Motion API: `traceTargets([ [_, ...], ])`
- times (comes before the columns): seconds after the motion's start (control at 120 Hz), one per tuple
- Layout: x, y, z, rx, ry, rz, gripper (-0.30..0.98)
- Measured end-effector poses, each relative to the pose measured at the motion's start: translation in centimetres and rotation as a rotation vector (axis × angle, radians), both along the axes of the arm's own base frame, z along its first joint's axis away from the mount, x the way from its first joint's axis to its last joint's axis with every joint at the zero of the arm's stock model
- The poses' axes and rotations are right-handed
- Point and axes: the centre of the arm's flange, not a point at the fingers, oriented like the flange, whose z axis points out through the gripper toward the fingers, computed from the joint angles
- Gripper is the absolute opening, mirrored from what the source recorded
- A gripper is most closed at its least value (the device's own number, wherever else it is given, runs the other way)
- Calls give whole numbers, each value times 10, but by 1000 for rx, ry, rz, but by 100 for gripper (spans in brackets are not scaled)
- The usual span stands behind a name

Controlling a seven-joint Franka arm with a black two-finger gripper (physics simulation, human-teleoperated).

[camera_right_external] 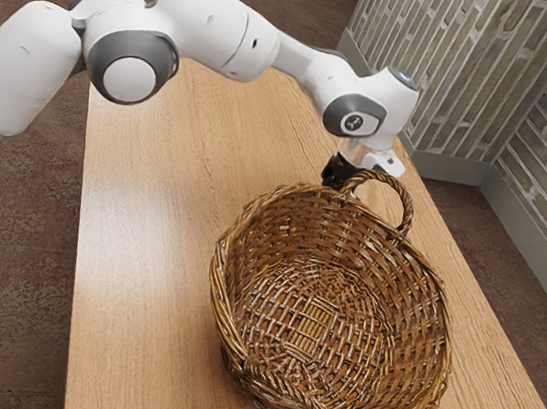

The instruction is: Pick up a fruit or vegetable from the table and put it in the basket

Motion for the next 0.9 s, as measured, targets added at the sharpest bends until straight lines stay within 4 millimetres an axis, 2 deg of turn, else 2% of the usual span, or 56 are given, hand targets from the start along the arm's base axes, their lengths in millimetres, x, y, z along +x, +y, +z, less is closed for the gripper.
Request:
traceTargets([
  [0.067, 0, 0, -2, 1, 2, -1, 66],
  [0.2, 1, 1, -5, 6, 5, -1, 48],
  [0.567, 0, 1, 12, 30, -17, 2, 40],
  [0.667, -2, 2, 22, 38, -29, 2, 40],
  [0.833, -8, 3, 57, 56, -71, 5, 40],
  [0.9, -12, 10, 74, 69, -89, 15, 40],
])
